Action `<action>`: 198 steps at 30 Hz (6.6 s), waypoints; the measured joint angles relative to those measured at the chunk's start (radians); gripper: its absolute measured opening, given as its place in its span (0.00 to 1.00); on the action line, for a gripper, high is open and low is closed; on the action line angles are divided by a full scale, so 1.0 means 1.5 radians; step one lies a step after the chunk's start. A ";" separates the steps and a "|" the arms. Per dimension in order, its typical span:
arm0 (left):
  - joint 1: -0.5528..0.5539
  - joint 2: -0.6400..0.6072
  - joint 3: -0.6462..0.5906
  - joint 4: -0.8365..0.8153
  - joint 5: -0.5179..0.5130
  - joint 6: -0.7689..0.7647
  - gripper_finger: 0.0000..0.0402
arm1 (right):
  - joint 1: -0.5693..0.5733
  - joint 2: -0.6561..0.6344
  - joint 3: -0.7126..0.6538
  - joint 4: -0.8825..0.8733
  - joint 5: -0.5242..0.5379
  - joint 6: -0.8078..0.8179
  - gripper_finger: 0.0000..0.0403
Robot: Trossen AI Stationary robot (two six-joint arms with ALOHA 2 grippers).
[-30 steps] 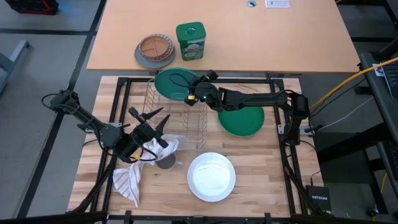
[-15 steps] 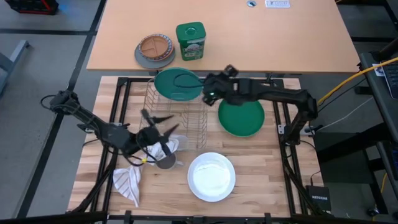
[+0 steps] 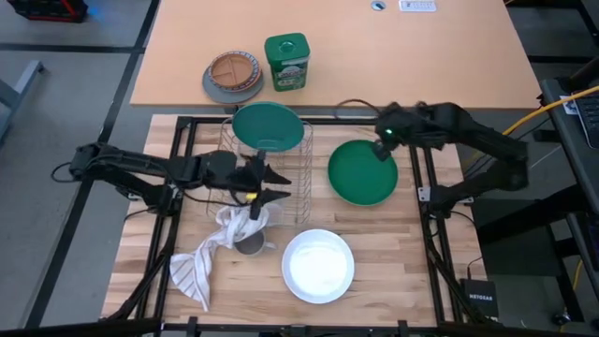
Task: Sort dishes
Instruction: Put the green plate into the gray dish rack
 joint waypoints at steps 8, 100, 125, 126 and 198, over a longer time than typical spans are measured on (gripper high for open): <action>0.032 0.000 -0.001 -0.013 0.005 0.015 0.38 | -0.042 -0.184 -0.360 0.224 -0.088 0.041 0.39; 0.022 0.001 -0.001 -0.090 0.005 0.034 0.38 | 0.112 0.083 -0.589 0.690 -0.461 -0.087 0.18; 0.022 0.001 -0.001 -0.090 0.005 0.034 0.38 | 0.112 0.083 -0.587 0.694 -0.510 -0.050 0.03; 0.022 0.001 -0.001 -0.090 0.005 0.034 0.38 | 0.112 0.083 -0.587 0.694 -0.510 -0.050 0.04; 0.023 0.001 -0.001 -0.090 0.005 0.039 0.38 | 0.112 0.083 -0.500 0.621 -0.506 -0.061 0.00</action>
